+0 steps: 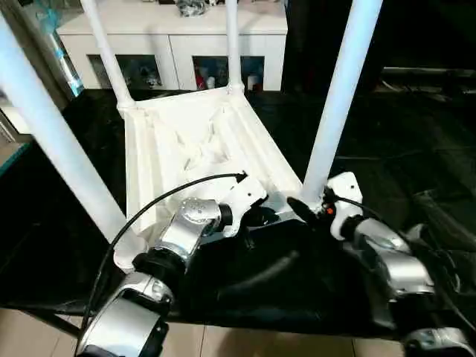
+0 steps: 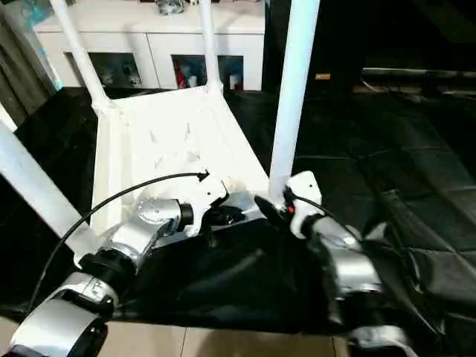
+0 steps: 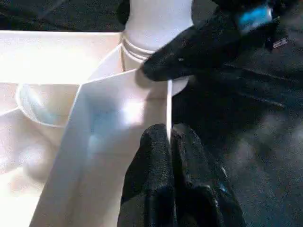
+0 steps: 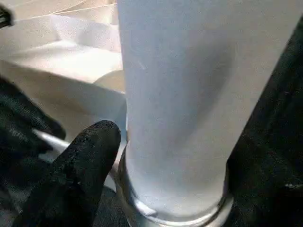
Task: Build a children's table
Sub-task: Rotate leg to tighten
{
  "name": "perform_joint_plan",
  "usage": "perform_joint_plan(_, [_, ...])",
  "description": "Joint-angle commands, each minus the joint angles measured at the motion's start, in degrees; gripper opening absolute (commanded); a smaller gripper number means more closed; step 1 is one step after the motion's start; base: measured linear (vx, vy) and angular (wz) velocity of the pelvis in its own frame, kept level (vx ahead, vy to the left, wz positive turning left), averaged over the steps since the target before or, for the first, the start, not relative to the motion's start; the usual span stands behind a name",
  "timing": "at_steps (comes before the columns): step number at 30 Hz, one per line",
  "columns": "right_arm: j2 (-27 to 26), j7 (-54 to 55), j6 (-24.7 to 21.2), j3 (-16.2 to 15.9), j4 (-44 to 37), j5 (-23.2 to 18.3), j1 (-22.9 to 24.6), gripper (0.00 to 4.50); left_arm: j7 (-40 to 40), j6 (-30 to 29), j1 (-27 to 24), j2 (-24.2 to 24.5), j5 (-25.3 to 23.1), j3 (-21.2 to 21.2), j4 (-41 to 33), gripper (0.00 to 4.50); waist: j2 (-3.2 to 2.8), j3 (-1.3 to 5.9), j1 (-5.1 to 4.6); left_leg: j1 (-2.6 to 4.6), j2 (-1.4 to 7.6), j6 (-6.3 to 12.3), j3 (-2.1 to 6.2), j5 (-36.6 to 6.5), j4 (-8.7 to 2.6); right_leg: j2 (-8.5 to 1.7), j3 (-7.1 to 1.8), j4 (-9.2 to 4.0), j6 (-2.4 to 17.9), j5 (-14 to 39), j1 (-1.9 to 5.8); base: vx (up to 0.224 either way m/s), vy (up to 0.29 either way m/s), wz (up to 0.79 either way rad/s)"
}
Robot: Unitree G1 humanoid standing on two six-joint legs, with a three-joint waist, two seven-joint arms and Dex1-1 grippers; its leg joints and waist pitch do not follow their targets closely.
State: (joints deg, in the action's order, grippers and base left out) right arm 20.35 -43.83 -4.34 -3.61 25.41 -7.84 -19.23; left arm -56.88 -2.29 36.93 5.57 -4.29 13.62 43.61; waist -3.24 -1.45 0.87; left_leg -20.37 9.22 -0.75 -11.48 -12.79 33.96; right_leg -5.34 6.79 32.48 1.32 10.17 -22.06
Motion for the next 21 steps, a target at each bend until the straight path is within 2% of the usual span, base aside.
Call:
perform_joint_plan(1, [1.28,-8.67,-0.18,-3.76,-2.79,-2.15,1.19,3.54,-6.73,0.55,-2.14,0.19,3.08,2.03,-2.09,0.0,1.71,2.87,0.61,-0.53,4.61,10.19,2.09,-3.82,-3.27,-5.07,-3.73,-2.62,13.36,6.88,3.1,0.0,0.0,0.0])
perform_joint_plan(2, [2.7,-10.7,0.02,-3.2,-3.07,-2.42,1.24,3.54,-8.48,0.53,-2.6,1.04,3.32,2.26,-2.81,0.0,1.63,2.75,1.02,-0.58,4.63,10.87,1.98,-3.56,-3.16,-5.01,-3.68,-2.57,13.49,6.65,3.04,0.0,0.0,0.0])
perform_joint_plan(4, [5.32,-13.99,0.25,-1.36,-2.77,-3.43,0.82,3.54,-10.71,0.98,-3.01,2.52,3.42,2.28,-3.43,0.0,1.51,2.81,1.58,-0.48,4.66,10.9,1.89,-3.48,-3.0,-4.87,-3.62,-2.49,13.36,7.18,2.79,0.0,0.0,0.0])
perform_joint_plan(6, [6.46,-15.4,0.1,-0.25,-2.76,-4.28,0.54,3.54,-11.91,1.01,-3.12,3.15,3.56,2.24,-3.86,0.0,1.48,2.84,2.24,-0.26,4.85,10.08,1.81,-3.49,-2.98,-4.86,-3.67,-2.46,13.33,8.16,2.56,0.0,0.0,0.0])
perform_joint_plan(7, [6.8,-15.76,0.01,0.09,-2.8,-4.54,0.45,3.54,-12.4,0.99,-3.17,3.34,3.67,2.27,-4.06,0.0,1.65,2.83,2.37,-0.3,4.91,9.85,1.86,-3.52,-3.04,-4.83,-3.67,-2.4,13.37,8.24,2.59,0.0,0.0,0.0])
perform_joint_plan(8, [7.4,-16.34,-0.13,0.48,-2.99,-5.01,0.43,3.54,-13.28,0.8,-3.37,3.65,3.85,2.31,-4.63,0.0,1.52,2.87,2.7,-0.28,5.02,9.33,1.94,-3.57,-3.05,-4.82,-3.69,-2.21,13.43,7.98,2.5,0.0,0.0,0.0])
perform_joint_plan(10, [8.66,-17.55,-0.5,1.08,-3.22,-5.98,0.35,3.54,-14.19,0.31,-3.59,4.11,4.21,2.45,-5.53,0.0,1.76,2.92,2.71,-0.35,4.99,9.18,1.93,-3.39,-2.99,-4.82,-3.71,-2.14,13.36,7.54,2.48,0.0,0.0,0.0])
perform_joint_plan(11, [10.83,-20.05,-0.66,1.77,-3.52,-6.91,0.42,3.54,-15.03,0.24,-3.54,4.73,4.42,2.58,-5.96,0.0,1.67,3.09,2.91,-0.42,4.95,9.39,1.98,-2.84,-2.83,-4.86,-3.69,-1.85,13.49,6.5,2.54,0.0,0.0,0.0])
perform_joint_plan(14, [14.6,-23.91,-0.95,2.34,-3.79,-7.33,0.89,3.54,-15.52,0.86,-3.13,5.44,4.28,2.55,-5.47,0.0,1.68,3.01,3.06,-0.66,4.83,10.63,1.87,-2.31,-2.6,-4.82,-3.69,-1.78,13.42,5.54,2.53,0.0,0.0,0.0])
perform_joint_plan(18, [17.03,-25.99,-1.08,2.61,-4.28,-7.32,1.78,3.54,-15.67,1.12,-3.04,5.73,4.29,2.39,-5.2,0.0,1.89,2.94,3.06,-0.76,4.57,9.93,1.88,-3.37,-2.56,-4.77,-3.49,-2.38,12.17,9.46,2.56,0.0,0.0,0.0])
perform_joint_plan(21, [18.69,-26.36,-0.81,3.19,-4.03,-7.44,2.44,3.54,-16.11,1.17,-3.31,6.11,4.5,2.49,-5.74,0.0,1.94,2.99,3.13,-0.7,4.59,9.87,1.95,-2.93,-2.56,-4.65,-3.46,-2.36,11.84,9.71,2.55,0.0,0.0,0.0])
